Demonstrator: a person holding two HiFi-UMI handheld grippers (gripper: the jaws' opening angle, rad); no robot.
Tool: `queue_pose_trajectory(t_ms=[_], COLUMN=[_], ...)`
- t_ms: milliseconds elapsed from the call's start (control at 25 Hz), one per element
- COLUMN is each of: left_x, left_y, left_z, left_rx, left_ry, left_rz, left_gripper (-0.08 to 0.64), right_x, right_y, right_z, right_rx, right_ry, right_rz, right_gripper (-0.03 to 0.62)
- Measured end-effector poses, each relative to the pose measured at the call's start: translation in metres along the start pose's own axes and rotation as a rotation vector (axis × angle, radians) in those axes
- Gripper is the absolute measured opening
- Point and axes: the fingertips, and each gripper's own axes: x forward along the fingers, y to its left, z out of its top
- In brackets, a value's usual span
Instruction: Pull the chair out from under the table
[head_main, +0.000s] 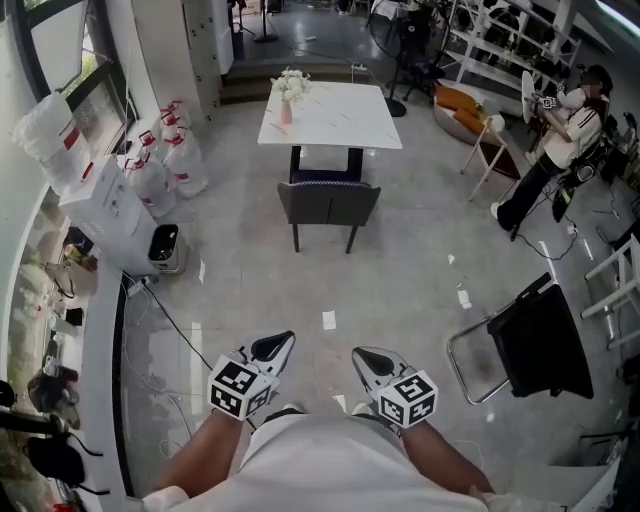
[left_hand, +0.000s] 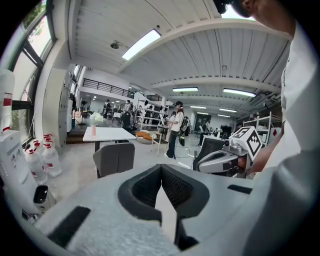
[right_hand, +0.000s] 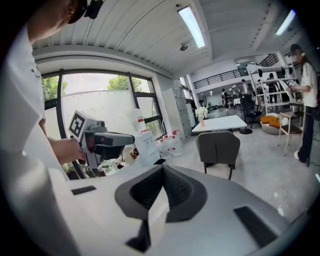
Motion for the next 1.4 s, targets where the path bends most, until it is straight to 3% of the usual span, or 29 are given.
queue_pose_trajectory(t_ms=[160, 360, 640, 920, 1200, 1400], left_x=[-0.012, -0.017, 0.011, 0.061, 0.127, 0.168], left_y=[0.016, 0.028, 0.037, 0.064, 0.103, 0.109], left_z=[-0.015, -0.027, -0.023, 0.003, 0.068, 0.084], left_rx=[0.005, -0.012, -0.032, -0.029, 0.008, 0.018], left_ry=[0.02, 0.04, 0.035, 0.047, -0.009, 0.008], left_rz=[-0.014, -0.033, -0.056, -0.032, 0.008, 0.022], left_gripper=[0.009, 0.009, 0.009, 0.009, 0.009, 0.009], right_x=[0.014, 0.019, 0.027, 0.063, 0.099, 0.114], right_y=[0.007, 0.0, -0.016, -0.072, -0.14, -0.173], right_z=[-0.004, 0.0, -0.001, 0.03, 0.097, 0.116], right_rx=[-0.03, 0.037, 0.056, 0.071, 0.012, -0.03], right_ry=[0.01, 0.006, 0.019, 0.0, -0.054, -0.045], right_rz=[-0.027, -0.077, -0.079, -0.045, -0.009, 0.028], right_gripper=[0.006, 0.006, 0.005, 0.006, 0.006, 0.006])
